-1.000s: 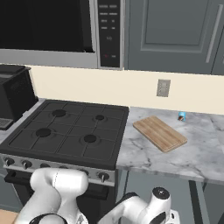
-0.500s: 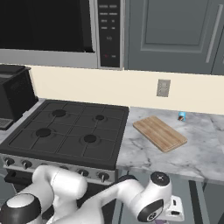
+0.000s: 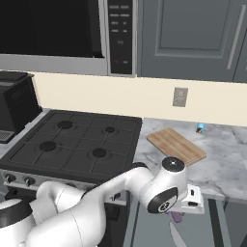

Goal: Open the drawer on the right and place the cutting tools on the cutting board.

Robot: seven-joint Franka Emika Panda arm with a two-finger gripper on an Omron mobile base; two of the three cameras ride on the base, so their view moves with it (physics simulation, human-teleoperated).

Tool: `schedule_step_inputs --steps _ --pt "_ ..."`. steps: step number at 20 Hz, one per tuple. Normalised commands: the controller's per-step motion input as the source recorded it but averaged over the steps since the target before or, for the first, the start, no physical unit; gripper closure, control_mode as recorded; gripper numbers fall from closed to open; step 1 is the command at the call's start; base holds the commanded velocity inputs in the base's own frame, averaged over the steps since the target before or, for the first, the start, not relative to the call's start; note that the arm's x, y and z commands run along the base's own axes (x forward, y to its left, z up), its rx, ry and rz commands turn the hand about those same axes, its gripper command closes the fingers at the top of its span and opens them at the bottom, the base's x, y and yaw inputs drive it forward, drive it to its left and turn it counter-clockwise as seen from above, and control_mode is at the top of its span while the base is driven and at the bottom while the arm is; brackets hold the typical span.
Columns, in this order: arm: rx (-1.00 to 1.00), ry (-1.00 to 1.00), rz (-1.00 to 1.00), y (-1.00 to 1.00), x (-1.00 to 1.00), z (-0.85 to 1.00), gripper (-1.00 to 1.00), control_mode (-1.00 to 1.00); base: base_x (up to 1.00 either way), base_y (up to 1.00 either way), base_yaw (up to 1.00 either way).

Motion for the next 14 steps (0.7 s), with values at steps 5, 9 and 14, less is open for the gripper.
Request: schedule_step_inputs --steps 5,9,14 --pt "0.04 -0.08 -0.06 0.05 0.77 0.89 1.00 -1.00 0.00 0.00 0.00" --pt "0.04 -0.07 -0.05 0.20 0.98 0.44 1.00 -1.00 0.00 0.00 0.00" --pt "0.02 -0.03 -0.05 0.22 1.00 0.18 1.00 -1.00 0.00 0.00 0.00"
